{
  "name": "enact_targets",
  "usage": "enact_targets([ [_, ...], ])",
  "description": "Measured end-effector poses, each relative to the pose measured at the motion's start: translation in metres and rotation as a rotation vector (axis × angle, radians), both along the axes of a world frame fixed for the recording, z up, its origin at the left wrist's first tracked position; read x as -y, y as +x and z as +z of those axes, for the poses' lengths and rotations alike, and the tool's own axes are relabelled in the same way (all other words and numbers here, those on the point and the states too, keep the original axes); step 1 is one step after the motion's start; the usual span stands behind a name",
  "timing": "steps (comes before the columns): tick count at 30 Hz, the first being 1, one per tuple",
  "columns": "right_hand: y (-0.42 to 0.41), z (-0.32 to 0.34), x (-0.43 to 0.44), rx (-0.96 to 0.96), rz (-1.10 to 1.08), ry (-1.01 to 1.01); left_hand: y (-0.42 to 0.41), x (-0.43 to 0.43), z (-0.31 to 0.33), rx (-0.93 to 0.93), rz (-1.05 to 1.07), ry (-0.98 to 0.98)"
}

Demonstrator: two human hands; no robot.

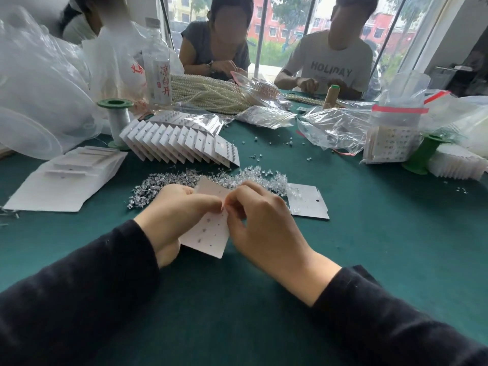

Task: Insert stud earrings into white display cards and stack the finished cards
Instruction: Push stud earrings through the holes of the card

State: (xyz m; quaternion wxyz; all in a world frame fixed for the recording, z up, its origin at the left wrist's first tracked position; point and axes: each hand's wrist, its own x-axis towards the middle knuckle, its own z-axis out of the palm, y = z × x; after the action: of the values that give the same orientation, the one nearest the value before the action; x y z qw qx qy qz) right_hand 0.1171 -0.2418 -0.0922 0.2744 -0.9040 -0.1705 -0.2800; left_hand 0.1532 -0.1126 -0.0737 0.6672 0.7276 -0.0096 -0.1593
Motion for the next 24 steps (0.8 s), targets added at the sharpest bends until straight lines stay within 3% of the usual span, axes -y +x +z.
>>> enact_targets([
  [5,0.001,-0.001,0.003,0.019,-0.005,0.014,-0.003,0.002,0.001,0.012,-0.027,-0.002],
  [10,0.009,-0.003,0.008,0.087,-0.100,0.227,0.002,-0.011,0.026,0.038,-0.262,0.057],
  [13,0.013,0.001,0.016,0.084,-0.166,0.369,0.023,-0.040,0.032,0.534,-0.106,0.610],
  [15,0.016,0.002,0.022,-0.022,-0.211,0.506,0.039,-0.065,0.033,0.692,0.085,0.996],
  [16,0.017,0.002,0.024,-0.098,-0.211,0.601,0.044,-0.075,0.035,0.638,0.103,1.082],
  [19,0.016,0.008,0.025,-0.331,-0.103,0.988,0.047,-0.088,0.037,0.314,-0.077,1.038],
  [22,0.012,0.013,0.027,-0.538,0.111,1.411,0.042,-0.081,0.033,0.260,-0.165,1.100],
  [24,0.010,0.016,0.028,-0.637,0.218,1.538,0.042,-0.073,0.029,0.299,-0.114,1.129],
])
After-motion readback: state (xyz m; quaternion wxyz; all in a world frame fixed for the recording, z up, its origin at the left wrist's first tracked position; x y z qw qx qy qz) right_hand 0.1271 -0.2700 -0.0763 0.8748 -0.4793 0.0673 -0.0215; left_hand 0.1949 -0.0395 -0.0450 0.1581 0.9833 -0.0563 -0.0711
